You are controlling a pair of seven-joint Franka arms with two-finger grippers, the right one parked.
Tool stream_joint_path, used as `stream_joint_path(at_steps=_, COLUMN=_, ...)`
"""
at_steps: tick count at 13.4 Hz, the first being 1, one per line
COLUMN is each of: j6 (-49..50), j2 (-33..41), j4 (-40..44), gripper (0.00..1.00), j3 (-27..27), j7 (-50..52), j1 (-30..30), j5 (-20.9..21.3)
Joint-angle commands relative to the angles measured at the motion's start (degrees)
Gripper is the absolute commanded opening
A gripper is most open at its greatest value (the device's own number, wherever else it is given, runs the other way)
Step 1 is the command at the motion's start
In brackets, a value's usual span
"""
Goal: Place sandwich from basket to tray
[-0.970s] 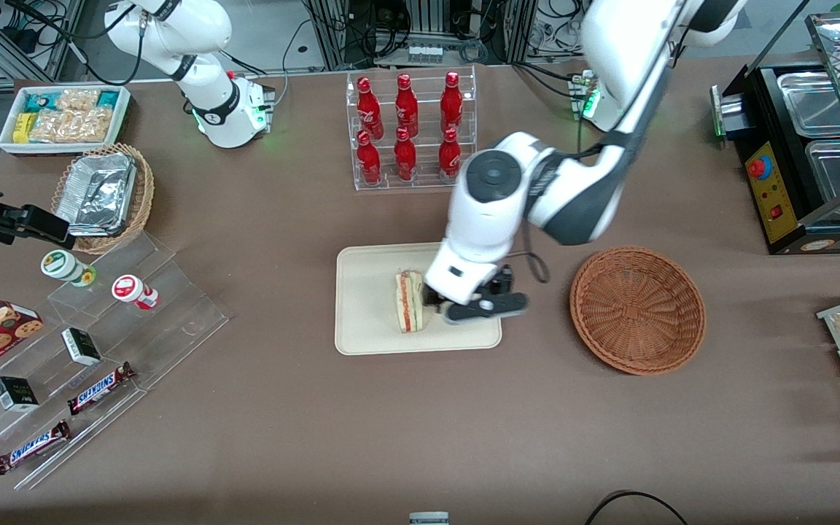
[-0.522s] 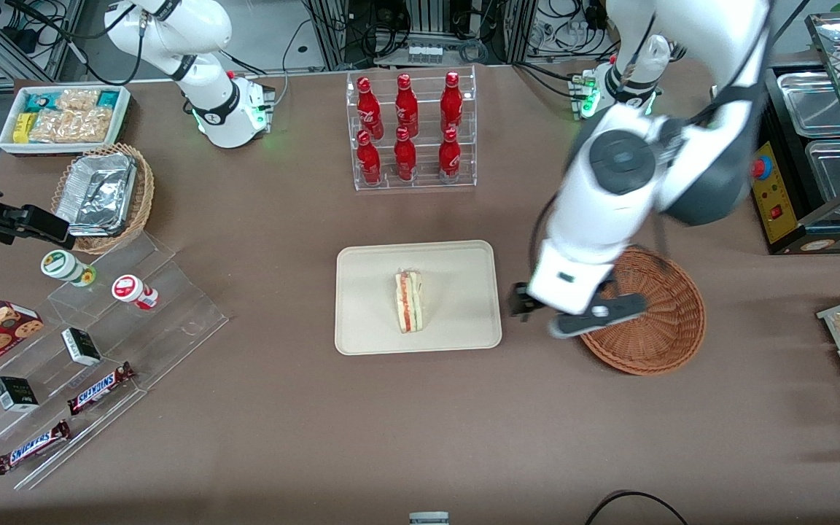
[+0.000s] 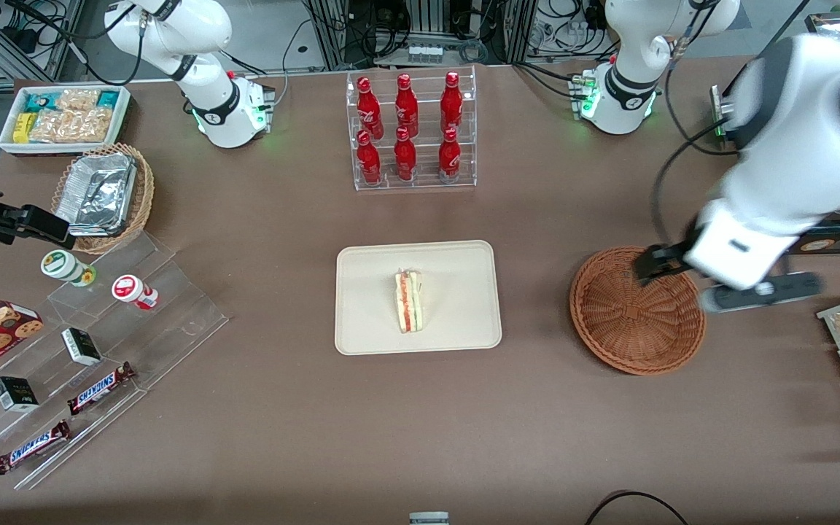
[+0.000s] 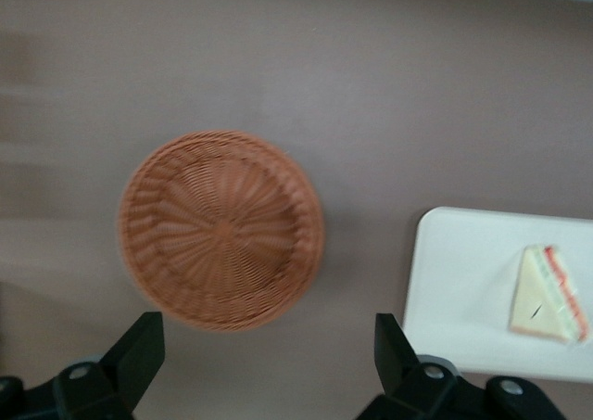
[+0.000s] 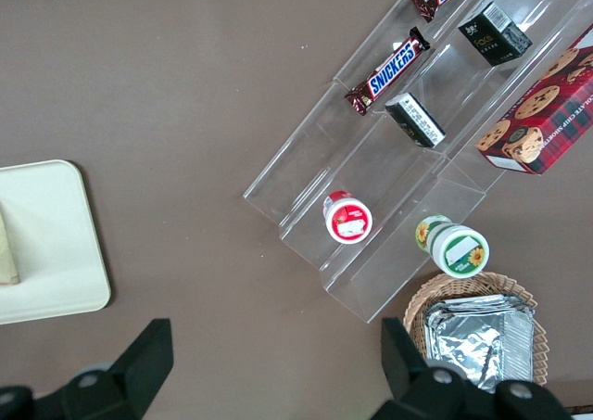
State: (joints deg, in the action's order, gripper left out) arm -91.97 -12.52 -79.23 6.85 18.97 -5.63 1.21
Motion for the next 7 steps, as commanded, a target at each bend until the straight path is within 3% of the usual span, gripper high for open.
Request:
stream_joint_path(at_steps=1, j6=3.0, j2=4.0, j4=-2.3, gripper=1.00, j3=0.6, j7=-5.3, j1=3.5, j5=-1.0)
stream_joint_path(at_steps=7, j6=2.3, j2=13.2, j4=-13.5, gripper=1.00, j3=0.3, j7=-13.2, j1=6.9, j5=-1.8)
